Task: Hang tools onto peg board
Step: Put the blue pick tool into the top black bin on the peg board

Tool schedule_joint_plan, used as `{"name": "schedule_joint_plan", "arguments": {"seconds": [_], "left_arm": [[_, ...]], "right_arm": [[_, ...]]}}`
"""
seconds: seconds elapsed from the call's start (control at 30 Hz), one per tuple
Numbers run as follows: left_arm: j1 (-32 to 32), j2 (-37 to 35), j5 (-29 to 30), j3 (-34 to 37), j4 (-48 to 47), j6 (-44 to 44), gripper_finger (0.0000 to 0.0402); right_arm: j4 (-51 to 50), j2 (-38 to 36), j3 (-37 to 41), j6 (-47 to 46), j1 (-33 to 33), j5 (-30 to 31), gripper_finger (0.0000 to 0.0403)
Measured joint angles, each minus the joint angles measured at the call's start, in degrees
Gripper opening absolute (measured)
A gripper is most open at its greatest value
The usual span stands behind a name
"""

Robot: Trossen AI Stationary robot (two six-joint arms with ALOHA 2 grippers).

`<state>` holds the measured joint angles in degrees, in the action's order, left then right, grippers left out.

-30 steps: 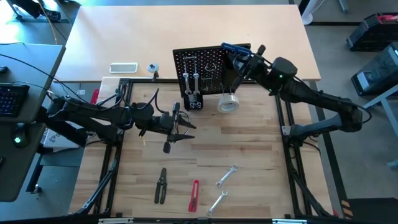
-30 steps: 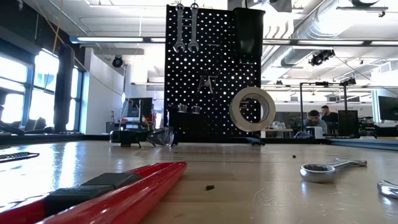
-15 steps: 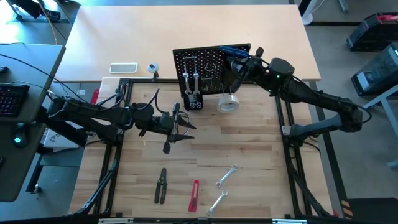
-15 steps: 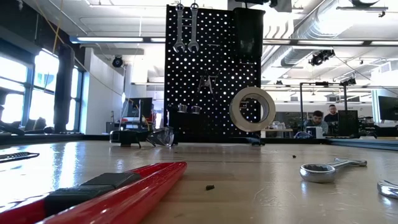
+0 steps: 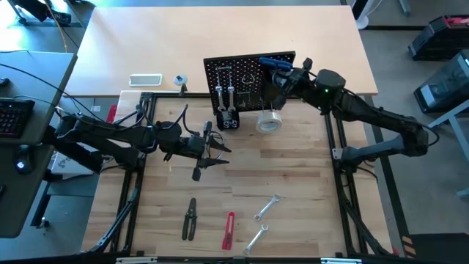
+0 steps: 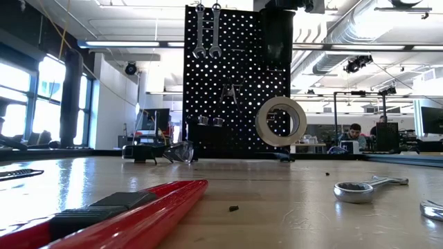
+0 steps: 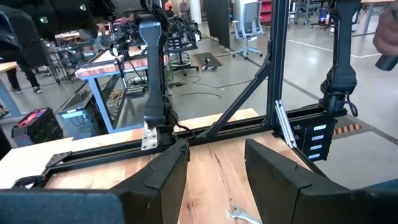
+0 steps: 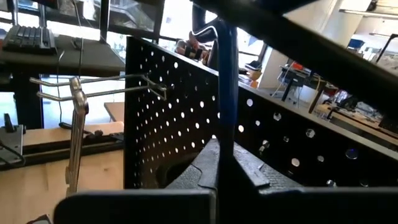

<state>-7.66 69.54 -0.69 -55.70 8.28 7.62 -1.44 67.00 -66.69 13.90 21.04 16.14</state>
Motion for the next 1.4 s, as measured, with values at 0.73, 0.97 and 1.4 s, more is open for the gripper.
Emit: {"name": "schedule_joint_plan", "arguments": {"seconds": [0.73, 0.97, 1.4], "left_arm": [[0.0, 0.0, 0.1, 0.0, 0.1, 0.0, 0.0152], [0.0, 0.0, 0.1, 0.0, 0.4, 0.0, 0.0152], [0.0, 0.0, 1.4, 0.0, 0.6, 0.0, 0.0152]], "right_arm": [[-4.6, -2.5, 0.0, 0.7, -0.7, 3.3, 0.0094], [-8.1, -3.5, 0.0, 1.6, -2.1, 7.9, 0.0131], [-11.5, -6.5, 0.0, 1.6, -2.7, 7.9, 0.0142]]}}
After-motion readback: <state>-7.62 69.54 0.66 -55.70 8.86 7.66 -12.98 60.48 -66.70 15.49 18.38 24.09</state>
